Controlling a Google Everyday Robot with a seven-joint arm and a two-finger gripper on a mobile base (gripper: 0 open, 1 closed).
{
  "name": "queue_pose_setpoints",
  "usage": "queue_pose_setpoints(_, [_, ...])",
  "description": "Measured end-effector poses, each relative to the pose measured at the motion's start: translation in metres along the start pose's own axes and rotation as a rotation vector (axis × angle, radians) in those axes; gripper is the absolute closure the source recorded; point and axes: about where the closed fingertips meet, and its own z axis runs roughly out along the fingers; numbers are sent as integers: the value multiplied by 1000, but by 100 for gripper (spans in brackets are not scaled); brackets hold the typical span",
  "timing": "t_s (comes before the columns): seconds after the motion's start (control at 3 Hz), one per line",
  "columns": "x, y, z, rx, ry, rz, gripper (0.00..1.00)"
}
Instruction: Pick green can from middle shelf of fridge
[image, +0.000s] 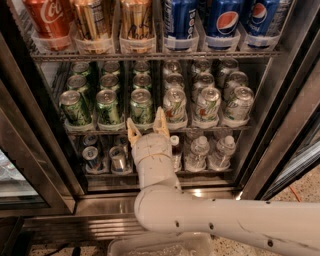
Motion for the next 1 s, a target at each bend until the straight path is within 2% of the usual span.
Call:
queue_pose_setpoints(0.33, [0, 5, 7, -24, 2, 23, 35])
queue_pose_setpoints(0.67, [1, 13, 29, -71, -3, 45, 34])
queue_pose_setpoints(1.0, [3, 12, 35, -69, -2, 50, 33])
